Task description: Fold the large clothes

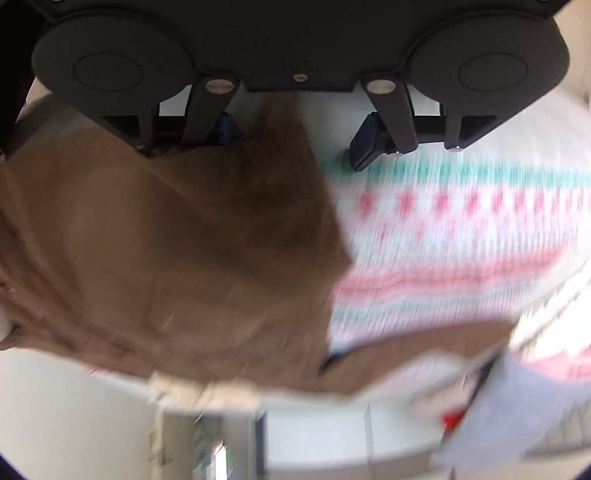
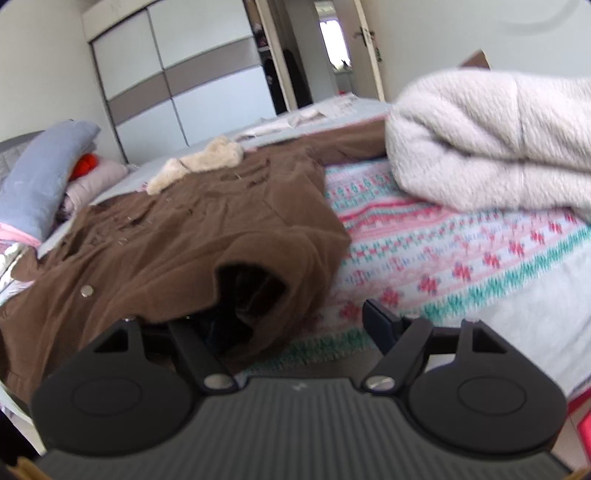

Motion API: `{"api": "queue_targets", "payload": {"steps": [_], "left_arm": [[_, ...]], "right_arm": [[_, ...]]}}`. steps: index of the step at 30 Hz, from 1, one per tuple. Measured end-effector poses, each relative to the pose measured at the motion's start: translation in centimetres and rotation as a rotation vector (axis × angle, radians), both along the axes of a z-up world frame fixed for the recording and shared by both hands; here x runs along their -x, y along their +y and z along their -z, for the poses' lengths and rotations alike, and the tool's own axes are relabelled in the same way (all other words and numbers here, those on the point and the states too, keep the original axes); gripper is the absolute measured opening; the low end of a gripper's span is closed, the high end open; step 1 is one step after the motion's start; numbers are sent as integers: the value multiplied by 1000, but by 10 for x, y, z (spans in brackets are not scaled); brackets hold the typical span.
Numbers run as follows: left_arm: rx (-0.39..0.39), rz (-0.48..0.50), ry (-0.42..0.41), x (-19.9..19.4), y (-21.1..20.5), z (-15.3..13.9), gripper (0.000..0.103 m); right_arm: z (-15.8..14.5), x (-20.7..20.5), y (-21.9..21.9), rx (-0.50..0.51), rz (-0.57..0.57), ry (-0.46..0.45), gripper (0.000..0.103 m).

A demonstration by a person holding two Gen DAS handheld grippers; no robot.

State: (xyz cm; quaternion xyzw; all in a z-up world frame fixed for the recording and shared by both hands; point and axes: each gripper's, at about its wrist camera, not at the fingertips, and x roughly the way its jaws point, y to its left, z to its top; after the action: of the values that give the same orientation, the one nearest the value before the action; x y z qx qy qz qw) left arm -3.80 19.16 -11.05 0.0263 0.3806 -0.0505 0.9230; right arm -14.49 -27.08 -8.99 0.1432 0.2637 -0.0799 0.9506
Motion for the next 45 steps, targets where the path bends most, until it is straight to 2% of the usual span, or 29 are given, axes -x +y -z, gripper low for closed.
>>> {"api": "queue_targets", "payload": {"steps": [1, 2, 3, 4, 5, 6, 10, 13, 14, 16, 17, 20, 21, 23, 24, 26, 29, 30, 31, 33, 34, 37, 38, 41, 45], "left_arm": [[19, -22, 25, 0, 5, 6, 56], [69, -48, 34, 0, 12, 6, 38], [121, -54, 26, 1, 17, 3, 26], [169, -55, -5, 4, 21, -3, 6], [193, -59, -39, 8, 23, -11, 2], [206, -63, -72, 13, 24, -20, 1], [291, -53, -230, 34, 32, -70, 0], [263, -34, -400, 58, 31, -114, 0], [250, -17, -424, 63, 31, -126, 0], [240, 18, -383, 65, 35, -135, 0], [216, 24, -345, 65, 36, -134, 5], [90, 30, -266, 69, 33, -112, 8], [66, 38, -220, 68, 33, -100, 11], [78, 32, -121, 66, 33, -75, 30], [102, 26, -74, 65, 33, -62, 37], [160, 28, -19, 62, 32, -43, 64], [240, 43, 0, 48, 29, -29, 79], [274, 49, 17, 41, 28, -25, 80], [313, 45, 37, 31, 30, -19, 81], [388, 23, 92, 12, 31, -10, 80], [431, 22, 125, 4, 33, -5, 77], [574, 63, 212, -7, 32, 5, 35], [593, 64, 209, -7, 30, 1, 28], [718, 101, 167, -4, 29, -27, 26], [881, 133, 62, -13, 24, -80, 25]], "right_arm": [[2, 1, -2, -14, 2, -4, 71], [3, 2, -3, -27, -7, -8, 60], [3, 1, -4, -42, -30, -11, 36], [1, 0, -4, -61, -54, -13, 24], [-2, 0, -2, -78, -60, -23, 17], [-9, 2, 0, -74, -64, -41, 11], [-55, 19, 8, -26, -68, -206, 8], [-90, 26, 5, 1, -48, -285, 8], [-98, 25, 4, 9, -51, -292, 8], [-102, 19, 3, 47, -30, -271, 7], [-100, 13, 2, 67, -14, -245, 7], [-80, 3, 0, 84, 7, -150, 8], [-71, 2, -1, 78, 12, -120, 11], [-53, 6, -2, 64, 37, -68, 14], [-47, 12, -2, 56, 43, -50, 20], [-40, 22, -1, 32, 44, -29, 28], [-42, 40, 4, 25, 15, -8, 51], [-44, 46, 9, 29, -5, -8, 58], [-47, 53, 15, 36, -34, -10, 63], [-53, 64, 29, 57, -114, -23, 85], [-55, 67, 38, 68, -165, -31, 88], [-59, 69, 66, 98, -310, -57, 94], [-59, 68, 77, 110, -360, -63, 98], [-53, 52, 111, 158, -478, -43, 100], [-43, 19, 155, 205, -604, -21, 101]]}}
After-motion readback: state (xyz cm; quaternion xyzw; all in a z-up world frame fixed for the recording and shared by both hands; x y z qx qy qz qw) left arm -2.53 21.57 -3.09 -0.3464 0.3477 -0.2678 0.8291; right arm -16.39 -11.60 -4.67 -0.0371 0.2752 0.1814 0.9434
